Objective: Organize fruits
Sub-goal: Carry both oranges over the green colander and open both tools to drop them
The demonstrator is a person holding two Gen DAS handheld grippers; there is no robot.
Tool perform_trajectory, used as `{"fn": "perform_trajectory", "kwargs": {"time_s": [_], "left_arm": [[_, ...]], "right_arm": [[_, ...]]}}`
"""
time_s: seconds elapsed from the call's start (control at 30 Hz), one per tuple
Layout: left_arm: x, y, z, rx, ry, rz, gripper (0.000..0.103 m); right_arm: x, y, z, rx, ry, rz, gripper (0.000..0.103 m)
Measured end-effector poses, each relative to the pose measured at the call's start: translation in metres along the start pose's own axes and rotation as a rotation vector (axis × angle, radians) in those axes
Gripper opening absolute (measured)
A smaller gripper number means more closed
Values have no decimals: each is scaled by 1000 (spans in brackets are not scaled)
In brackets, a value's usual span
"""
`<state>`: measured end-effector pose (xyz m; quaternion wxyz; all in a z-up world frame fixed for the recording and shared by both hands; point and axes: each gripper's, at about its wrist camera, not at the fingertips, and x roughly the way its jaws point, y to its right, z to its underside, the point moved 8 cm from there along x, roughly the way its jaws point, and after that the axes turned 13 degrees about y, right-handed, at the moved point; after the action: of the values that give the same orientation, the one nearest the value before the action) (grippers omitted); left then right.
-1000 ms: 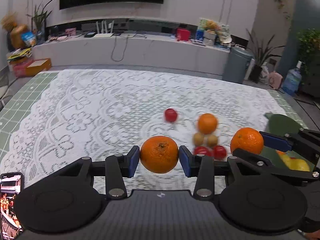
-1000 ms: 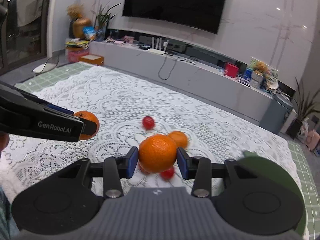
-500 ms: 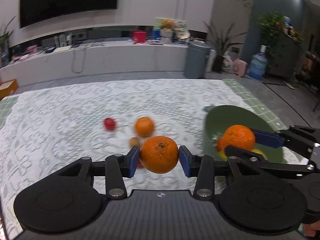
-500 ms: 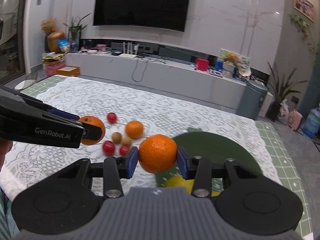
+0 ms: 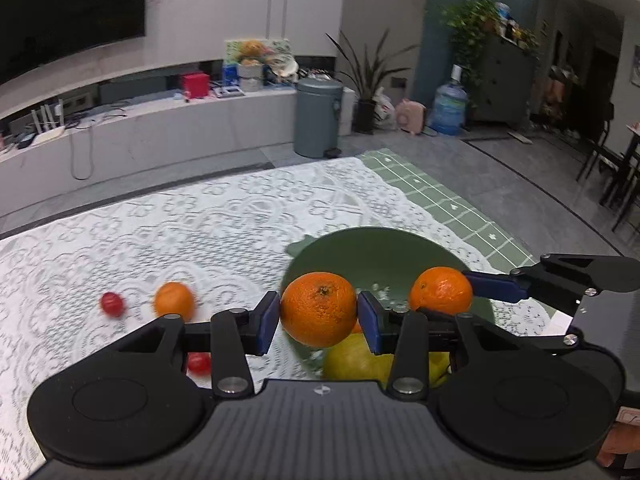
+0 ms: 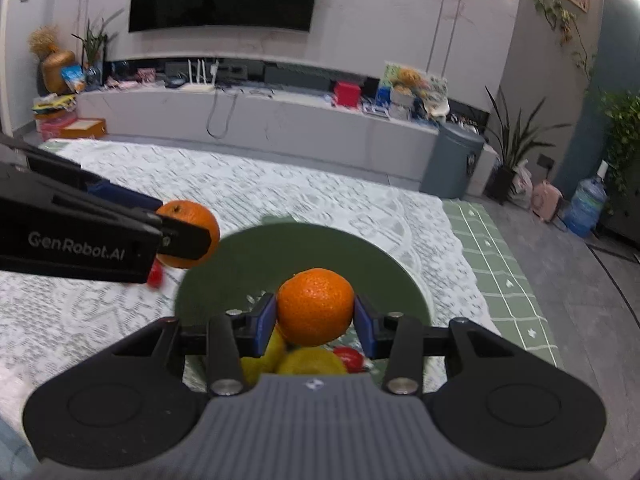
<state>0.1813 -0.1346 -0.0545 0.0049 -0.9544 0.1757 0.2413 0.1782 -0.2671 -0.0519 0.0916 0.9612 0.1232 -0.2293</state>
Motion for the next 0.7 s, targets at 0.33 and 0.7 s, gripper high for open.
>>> {"fn": "perform_trajectory", "kwargs": {"time_s": [0.33,0.7], "left_arm": [[45,21,2,34,-72,51,48],[80,24,16,73,-165,55,48]], "right_arm": [[28,16,15,-53,-79,-2,40],[59,19,29,-90,-159,-23,39]]}}
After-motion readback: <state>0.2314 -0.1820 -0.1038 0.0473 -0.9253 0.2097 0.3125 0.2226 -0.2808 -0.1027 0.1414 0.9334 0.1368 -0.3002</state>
